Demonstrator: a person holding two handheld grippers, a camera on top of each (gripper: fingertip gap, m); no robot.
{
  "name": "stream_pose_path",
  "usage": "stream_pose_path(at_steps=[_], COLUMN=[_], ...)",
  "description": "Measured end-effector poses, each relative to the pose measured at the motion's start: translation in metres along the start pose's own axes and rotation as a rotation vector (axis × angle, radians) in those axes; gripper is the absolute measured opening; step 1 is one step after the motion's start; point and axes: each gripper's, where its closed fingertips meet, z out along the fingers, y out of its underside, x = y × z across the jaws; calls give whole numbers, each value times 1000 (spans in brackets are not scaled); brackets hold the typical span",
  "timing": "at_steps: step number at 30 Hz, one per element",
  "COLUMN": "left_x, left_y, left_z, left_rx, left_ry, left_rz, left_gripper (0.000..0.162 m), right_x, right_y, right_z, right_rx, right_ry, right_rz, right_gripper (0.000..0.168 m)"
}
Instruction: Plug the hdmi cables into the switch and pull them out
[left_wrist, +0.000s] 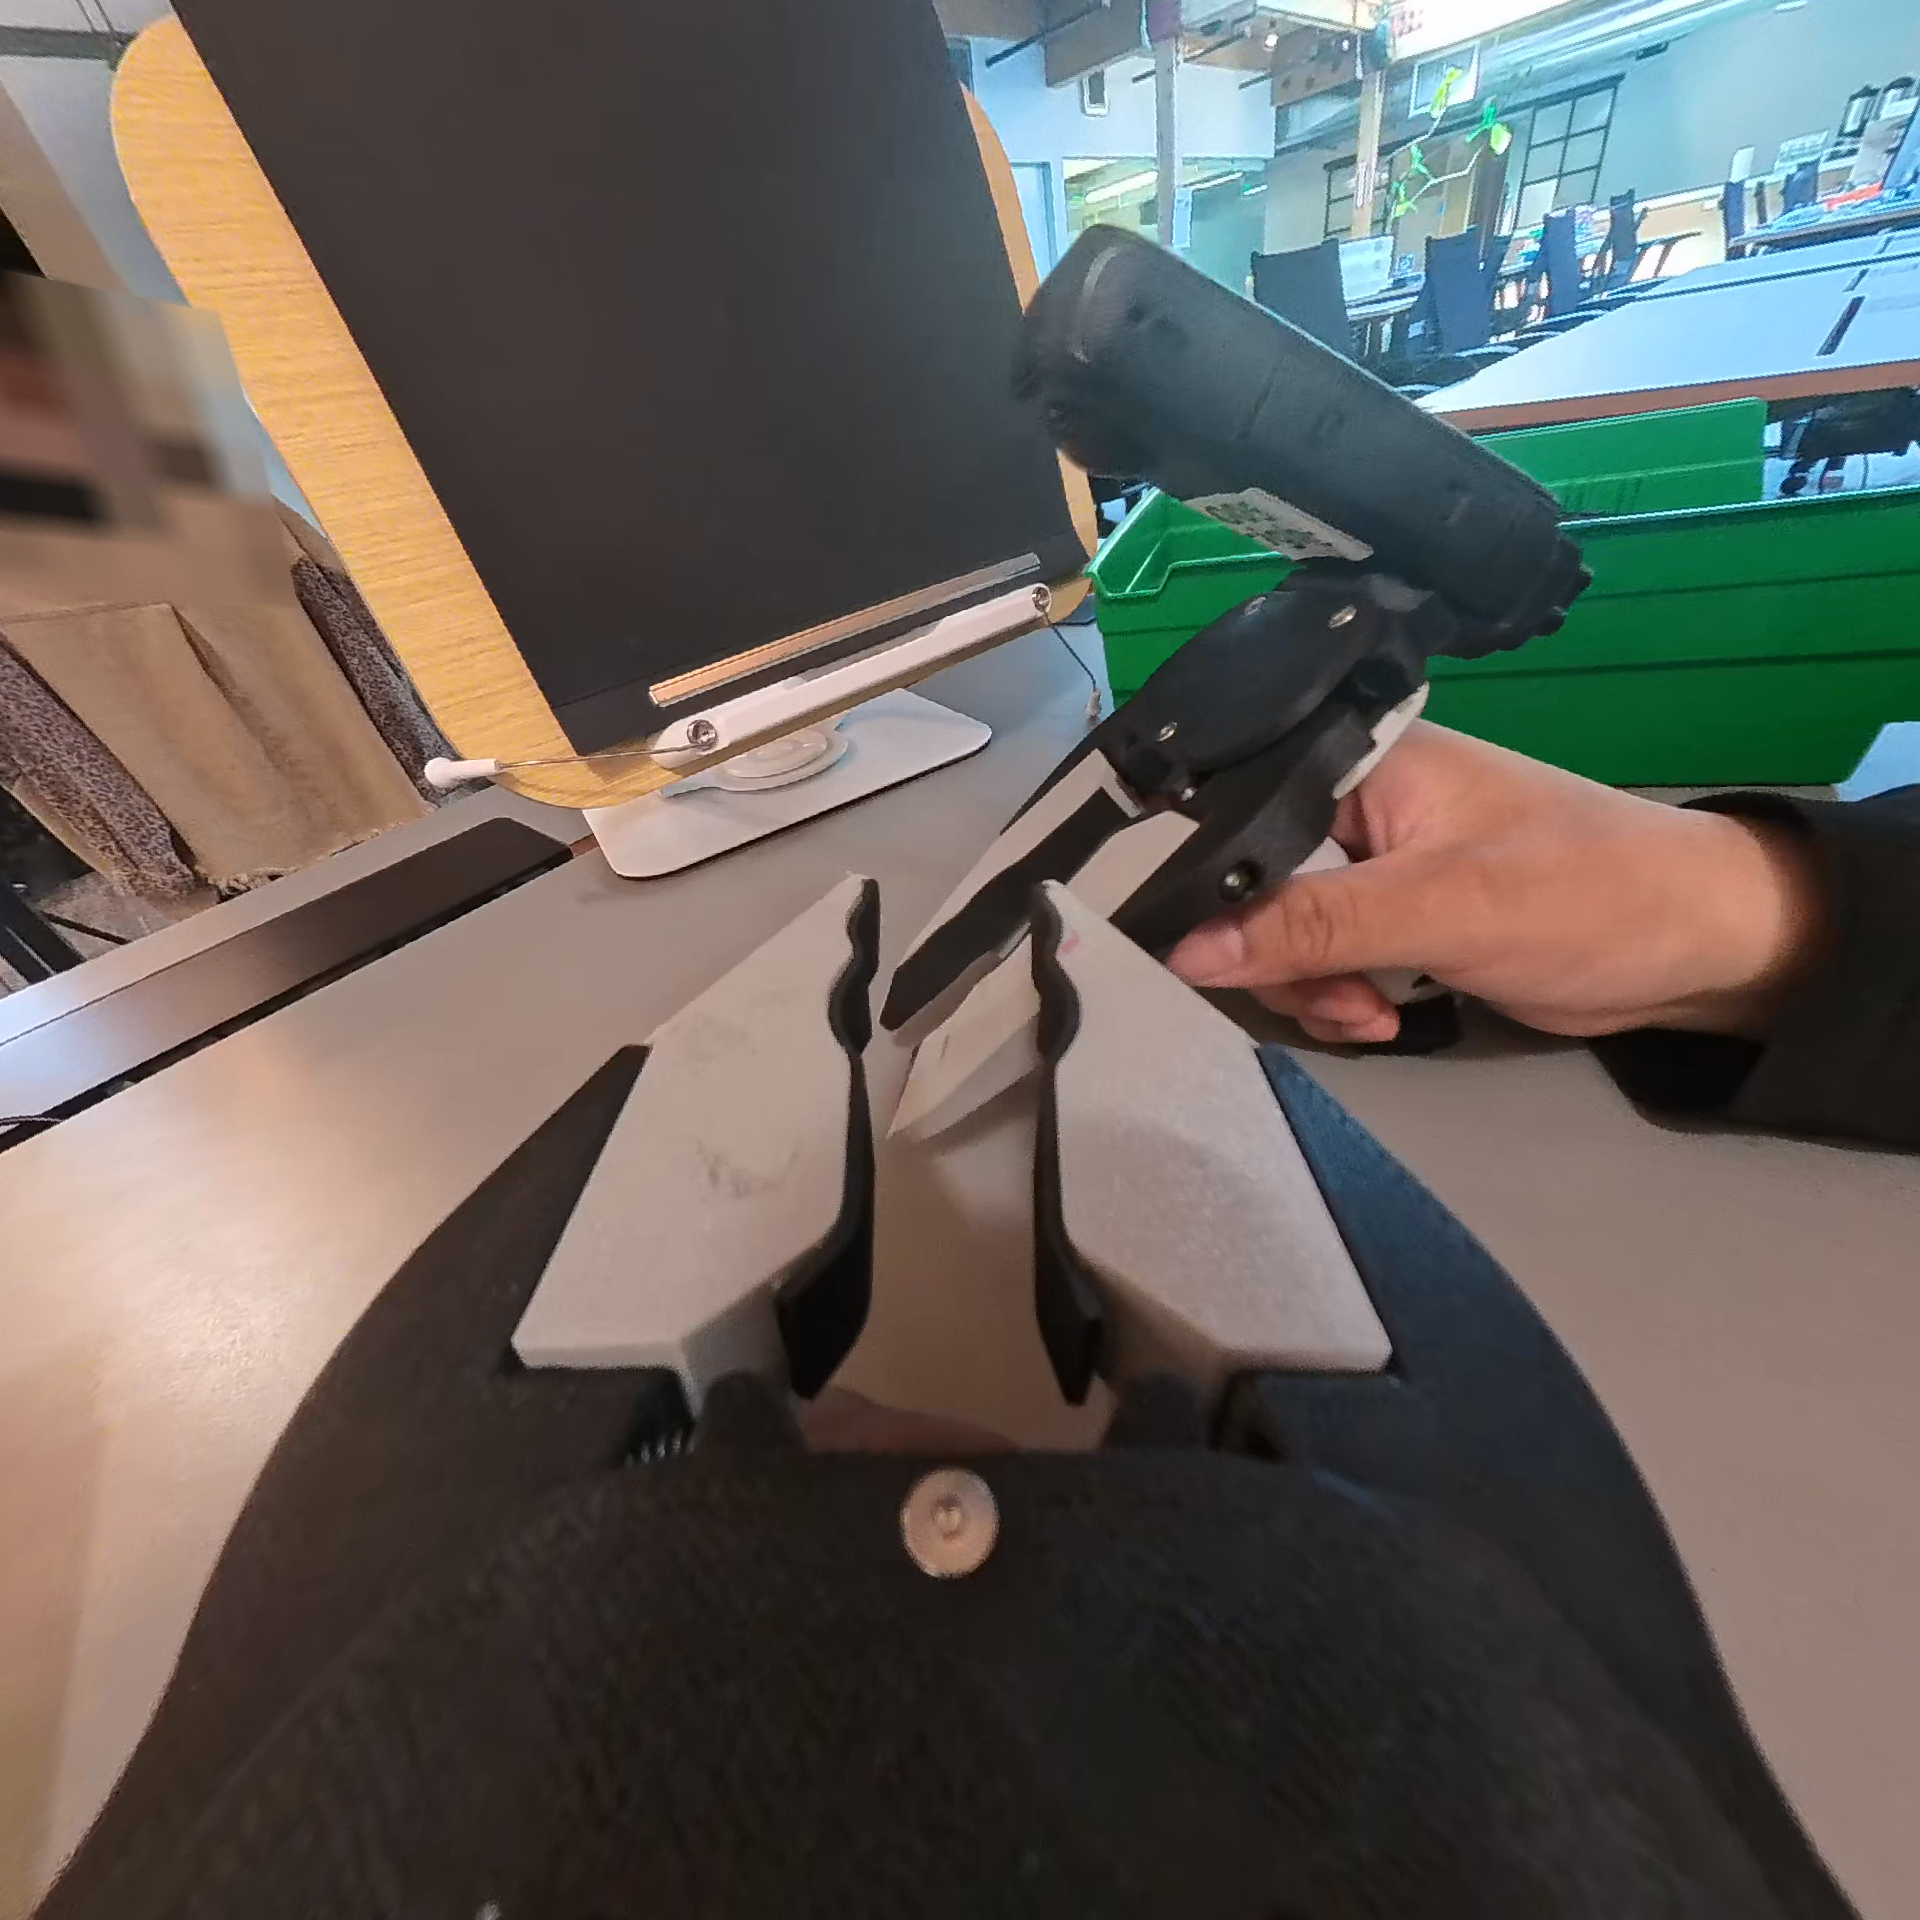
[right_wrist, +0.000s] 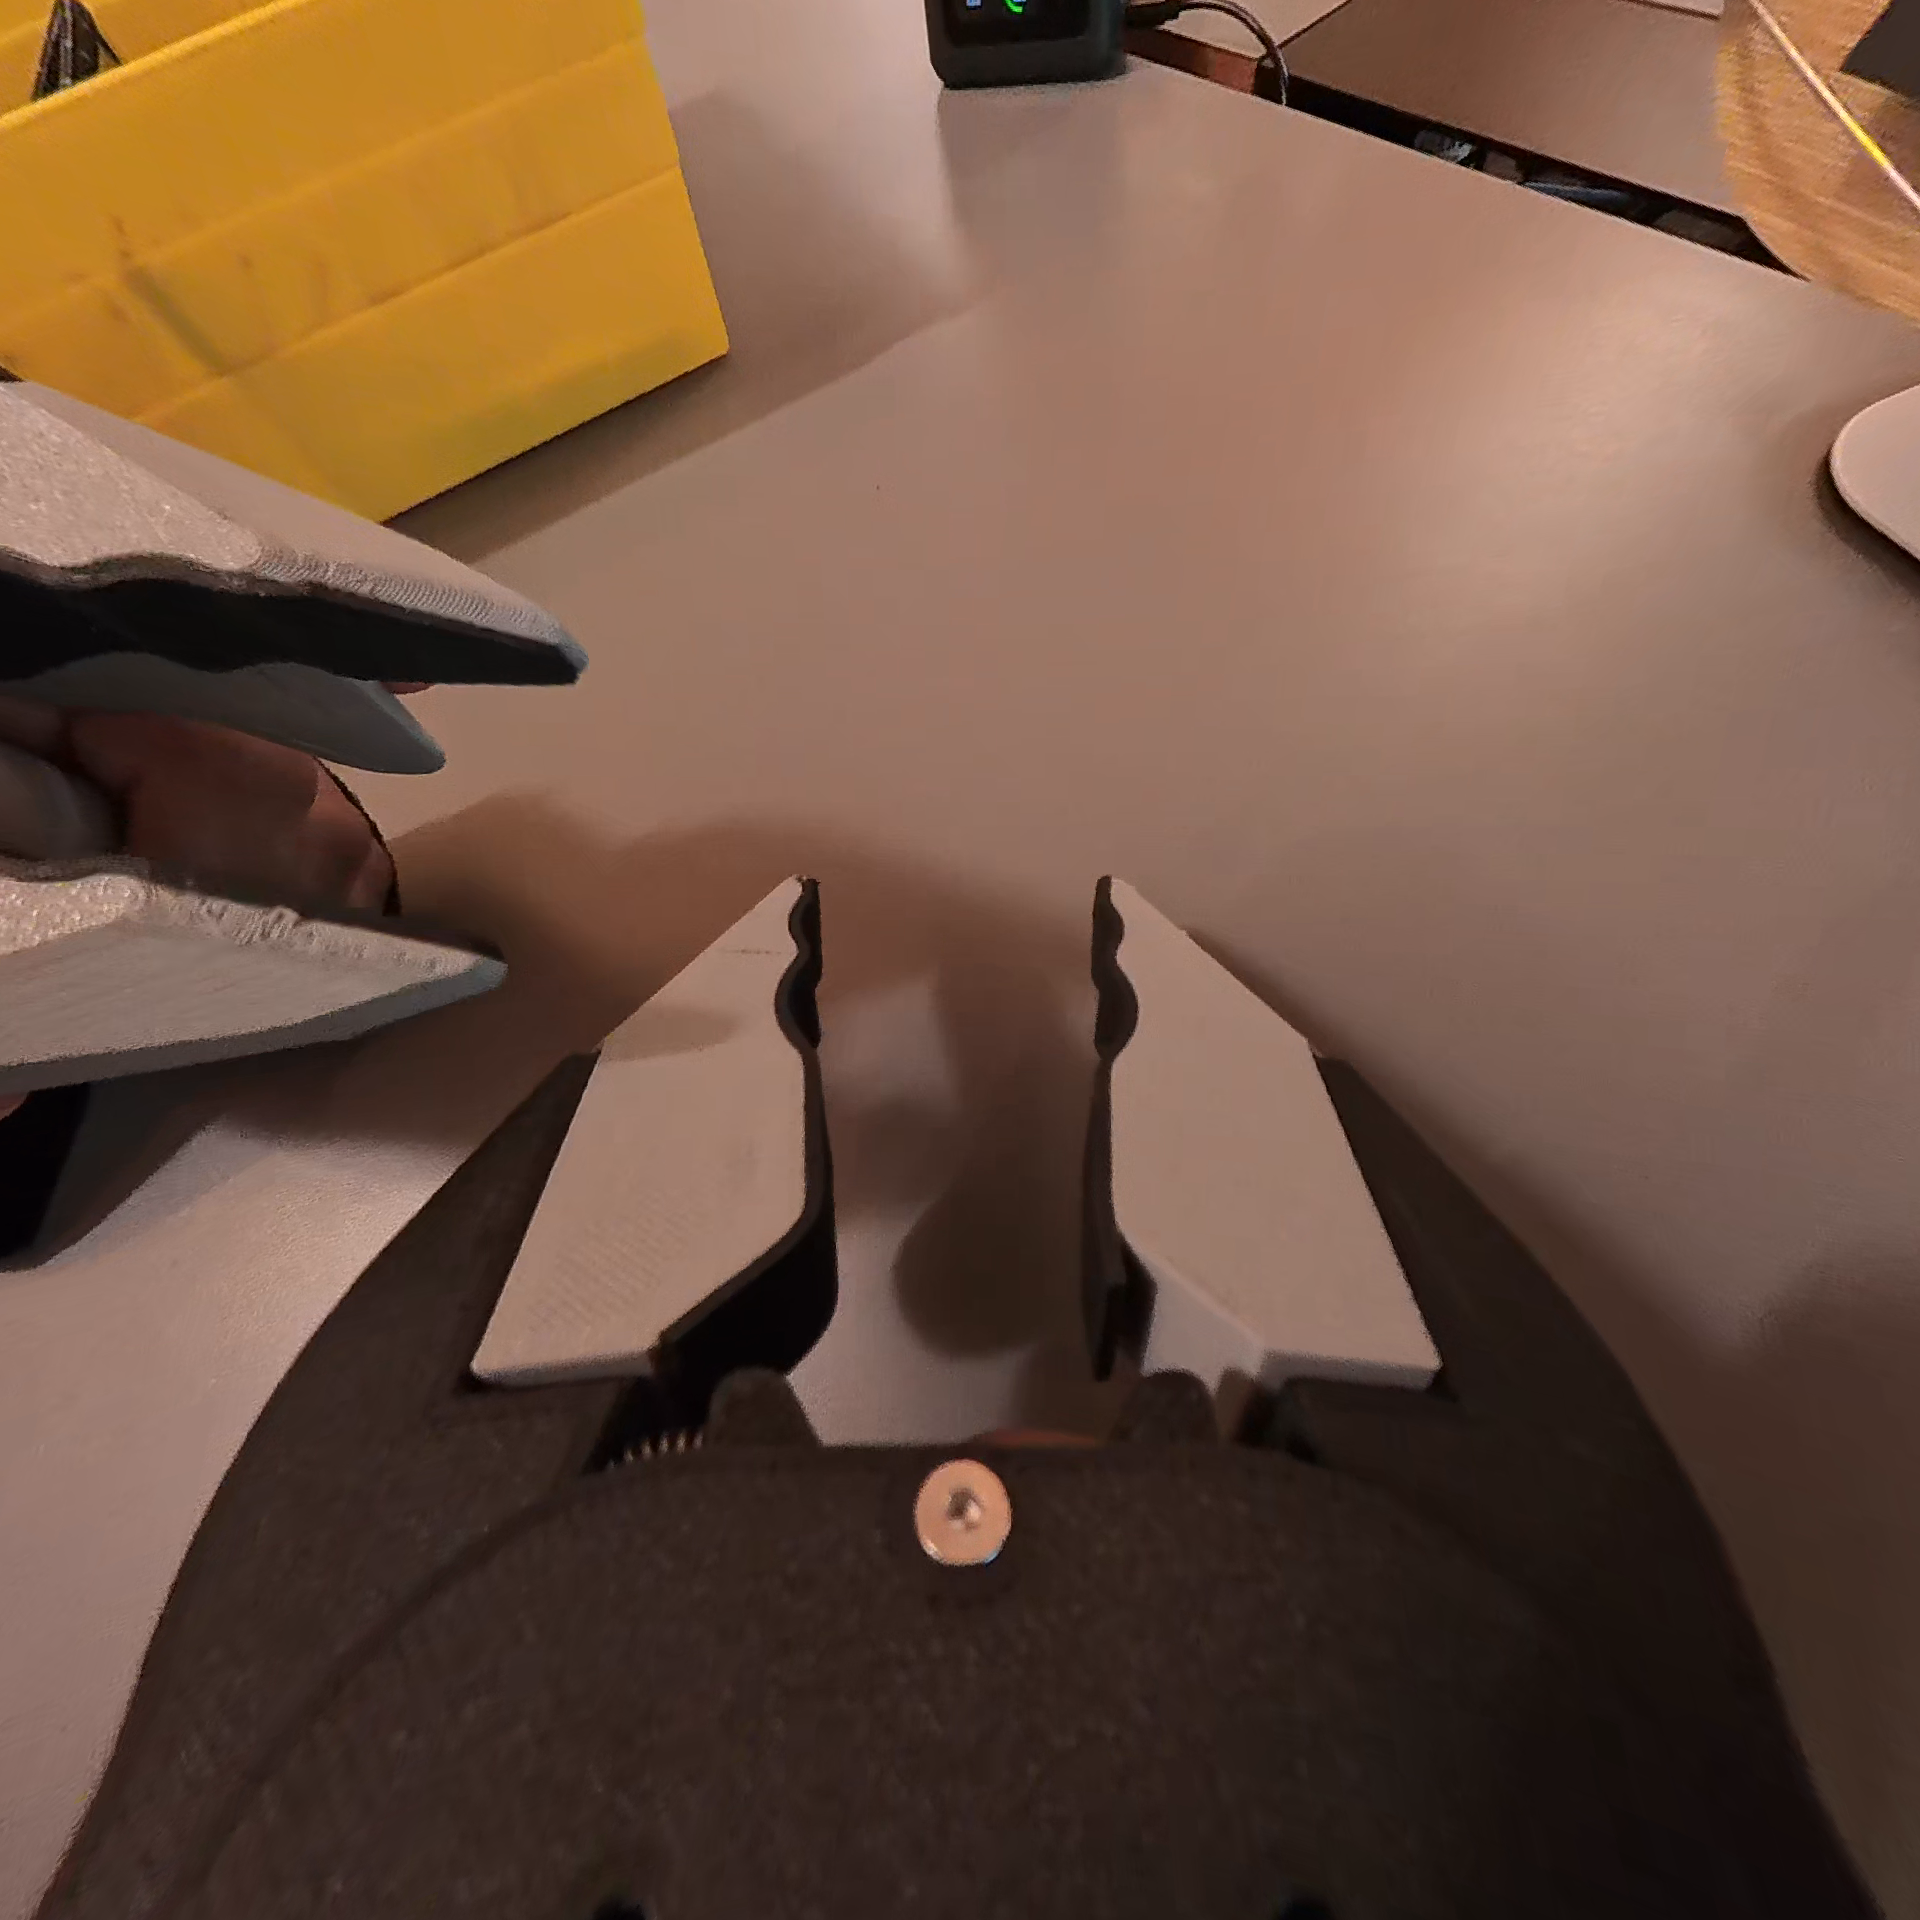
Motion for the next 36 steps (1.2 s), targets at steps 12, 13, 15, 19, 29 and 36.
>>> stream_pose_path(at_steps=[12,13,15,19,29,36], left_x=[2,1,-3,-11,-205,-311], left_y=[6,7,12,7,-58,81], left_z=[-1,-3,-7,-33,-131,-182], left_rx=[-49,-60,-95,-163,-490,-1033], left_ry=[-26,-34,-49,-64,-387,-483], left_rz=[69,51,-25,-87,68,-78], left_gripper=[26,26,28,33,52,57], right_x=[-1,-1,-1,-3,-7,-8], right_y=[2,1,1,0,5,6], right_z=[2,1,1,0,4,4], right_rx=[-14,-11,-6,-4,-42,-45], right_ry=[-15,-17,-23,-32,-29,-41], right_rz=[4,8,14,14,-34,-25], right_gripper=[49,49,49,48,46,46])
